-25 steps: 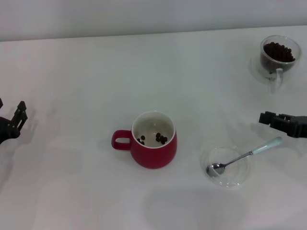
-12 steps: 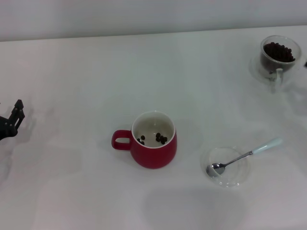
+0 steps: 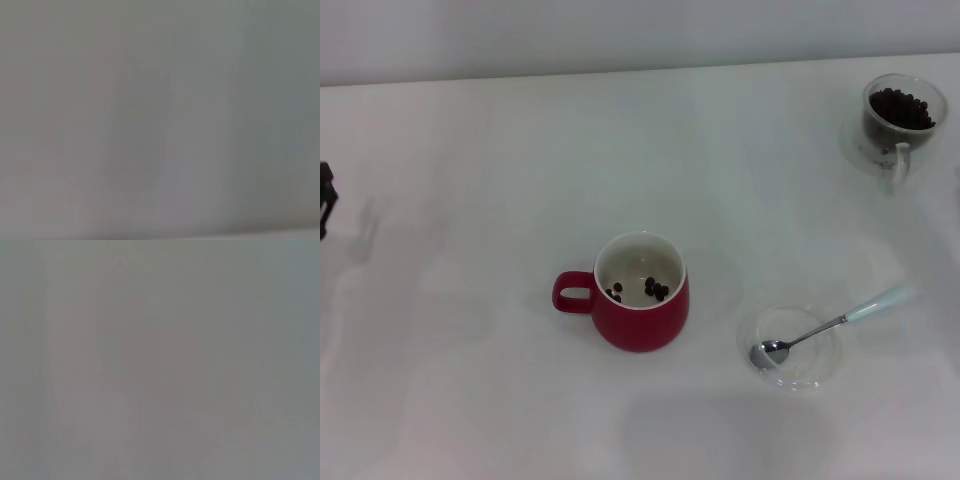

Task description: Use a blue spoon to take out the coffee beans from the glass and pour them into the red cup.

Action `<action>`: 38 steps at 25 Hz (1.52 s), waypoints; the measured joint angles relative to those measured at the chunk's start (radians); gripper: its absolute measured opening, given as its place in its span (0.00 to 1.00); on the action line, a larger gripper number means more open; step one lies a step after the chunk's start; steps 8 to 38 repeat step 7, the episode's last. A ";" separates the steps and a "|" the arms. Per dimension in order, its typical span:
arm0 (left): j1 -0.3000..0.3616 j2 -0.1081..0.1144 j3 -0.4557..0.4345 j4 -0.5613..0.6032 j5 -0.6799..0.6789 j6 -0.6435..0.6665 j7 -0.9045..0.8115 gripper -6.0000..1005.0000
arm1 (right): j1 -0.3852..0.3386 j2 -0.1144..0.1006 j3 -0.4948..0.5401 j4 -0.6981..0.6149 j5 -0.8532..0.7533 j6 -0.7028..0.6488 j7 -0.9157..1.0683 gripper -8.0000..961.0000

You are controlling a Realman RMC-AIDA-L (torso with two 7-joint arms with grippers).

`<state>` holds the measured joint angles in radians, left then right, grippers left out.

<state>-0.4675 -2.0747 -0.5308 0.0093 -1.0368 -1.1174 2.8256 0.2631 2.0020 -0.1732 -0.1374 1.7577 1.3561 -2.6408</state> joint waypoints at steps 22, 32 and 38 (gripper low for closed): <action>0.004 -0.002 0.000 0.029 -0.133 -0.141 0.000 0.59 | 0.034 0.002 0.004 0.014 0.025 -0.144 -0.075 0.28; 0.004 -0.002 0.000 0.029 -0.133 -0.141 0.000 0.59 | 0.034 0.002 0.004 0.014 0.025 -0.144 -0.075 0.28; 0.004 -0.002 0.000 0.029 -0.133 -0.141 0.000 0.59 | 0.034 0.002 0.004 0.014 0.025 -0.144 -0.075 0.28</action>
